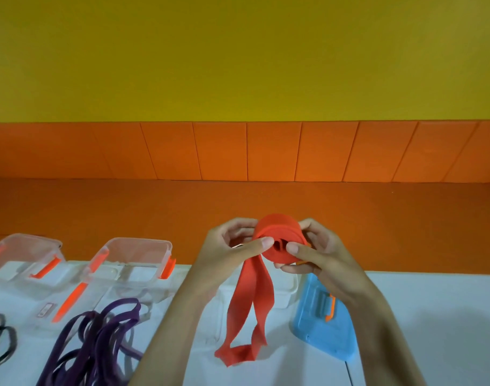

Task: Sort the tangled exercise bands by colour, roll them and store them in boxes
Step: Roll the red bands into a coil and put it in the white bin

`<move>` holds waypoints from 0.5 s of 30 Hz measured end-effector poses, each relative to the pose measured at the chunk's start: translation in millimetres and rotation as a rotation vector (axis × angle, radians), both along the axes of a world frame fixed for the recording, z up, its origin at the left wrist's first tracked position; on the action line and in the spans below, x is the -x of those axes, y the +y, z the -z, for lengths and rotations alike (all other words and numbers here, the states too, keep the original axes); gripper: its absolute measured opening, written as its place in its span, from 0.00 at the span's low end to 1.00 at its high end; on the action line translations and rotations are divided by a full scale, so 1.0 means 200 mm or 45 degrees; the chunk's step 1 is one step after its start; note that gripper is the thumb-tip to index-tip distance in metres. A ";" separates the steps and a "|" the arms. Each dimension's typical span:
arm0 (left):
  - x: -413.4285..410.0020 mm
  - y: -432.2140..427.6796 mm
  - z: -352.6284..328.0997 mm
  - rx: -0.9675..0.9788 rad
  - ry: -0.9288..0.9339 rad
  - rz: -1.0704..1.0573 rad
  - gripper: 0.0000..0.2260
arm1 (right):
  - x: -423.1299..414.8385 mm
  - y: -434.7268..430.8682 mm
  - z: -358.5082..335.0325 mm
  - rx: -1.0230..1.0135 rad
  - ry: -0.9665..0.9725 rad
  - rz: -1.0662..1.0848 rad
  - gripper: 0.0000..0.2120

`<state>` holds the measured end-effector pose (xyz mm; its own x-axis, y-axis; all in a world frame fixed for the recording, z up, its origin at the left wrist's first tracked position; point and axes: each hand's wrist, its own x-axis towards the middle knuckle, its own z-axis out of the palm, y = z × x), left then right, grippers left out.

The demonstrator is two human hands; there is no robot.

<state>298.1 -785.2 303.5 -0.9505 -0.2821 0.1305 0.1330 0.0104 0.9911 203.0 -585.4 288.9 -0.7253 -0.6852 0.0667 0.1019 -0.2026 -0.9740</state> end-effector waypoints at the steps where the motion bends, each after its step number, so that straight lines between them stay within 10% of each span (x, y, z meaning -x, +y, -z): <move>1: 0.00 -0.01 0.00 0.000 -0.008 0.005 0.20 | -0.01 0.00 0.02 0.030 -0.031 -0.039 0.18; 15: 0.00 -0.01 0.12 -0.015 -0.114 0.058 0.19 | -0.04 -0.01 0.11 -0.058 -0.295 -0.126 0.25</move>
